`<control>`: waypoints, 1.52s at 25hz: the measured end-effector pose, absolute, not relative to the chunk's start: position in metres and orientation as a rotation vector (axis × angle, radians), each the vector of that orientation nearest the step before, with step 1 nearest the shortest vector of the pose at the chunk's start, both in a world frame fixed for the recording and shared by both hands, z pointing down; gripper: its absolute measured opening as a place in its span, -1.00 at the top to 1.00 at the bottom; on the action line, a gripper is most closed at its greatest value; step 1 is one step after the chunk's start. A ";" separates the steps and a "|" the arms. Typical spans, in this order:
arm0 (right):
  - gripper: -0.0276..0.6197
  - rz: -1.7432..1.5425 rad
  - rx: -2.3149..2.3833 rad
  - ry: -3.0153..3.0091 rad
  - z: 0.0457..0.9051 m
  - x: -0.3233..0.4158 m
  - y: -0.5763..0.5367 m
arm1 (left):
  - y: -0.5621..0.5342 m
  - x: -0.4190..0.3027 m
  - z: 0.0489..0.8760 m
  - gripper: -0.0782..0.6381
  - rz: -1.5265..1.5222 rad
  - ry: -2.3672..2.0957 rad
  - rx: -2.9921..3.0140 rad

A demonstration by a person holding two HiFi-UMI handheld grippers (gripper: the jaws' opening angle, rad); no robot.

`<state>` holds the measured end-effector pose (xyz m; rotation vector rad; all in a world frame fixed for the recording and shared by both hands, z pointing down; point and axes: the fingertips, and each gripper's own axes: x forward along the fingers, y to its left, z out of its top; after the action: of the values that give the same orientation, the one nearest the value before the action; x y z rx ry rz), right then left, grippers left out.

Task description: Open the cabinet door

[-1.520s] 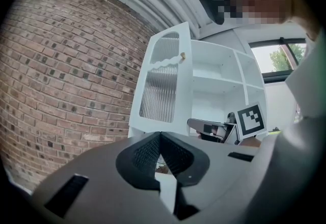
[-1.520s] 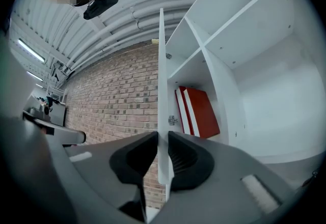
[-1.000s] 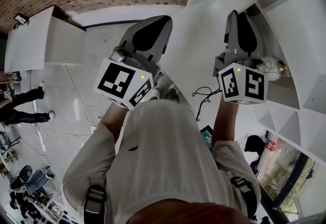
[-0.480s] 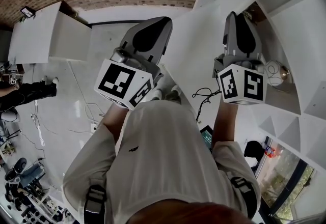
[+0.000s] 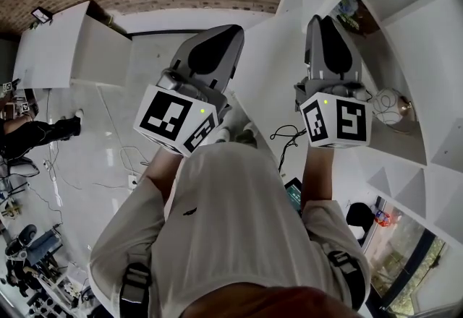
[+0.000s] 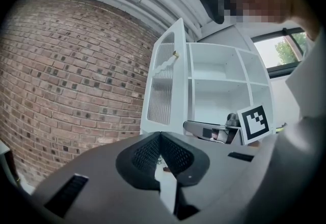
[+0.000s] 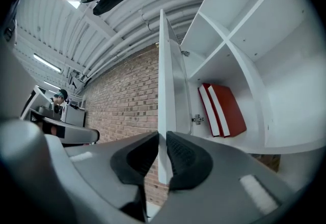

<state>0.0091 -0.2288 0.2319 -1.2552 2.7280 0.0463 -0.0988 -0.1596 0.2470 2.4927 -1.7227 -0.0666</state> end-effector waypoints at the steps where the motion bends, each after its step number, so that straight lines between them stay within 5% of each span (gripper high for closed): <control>1: 0.72 0.047 -1.241 2.736 0.232 0.006 -0.228 | -0.160 -0.099 0.247 0.76 -0.068 -1.724 2.492; 38: 0.77 0.001 -0.844 2.862 0.232 -0.094 -0.224 | -0.158 -0.161 0.249 0.76 -0.066 -1.923 2.338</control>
<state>-0.0944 -0.2244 0.2321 -0.8443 2.8619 0.0006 -0.1605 -0.1580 0.2486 2.3385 -1.9231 -0.0661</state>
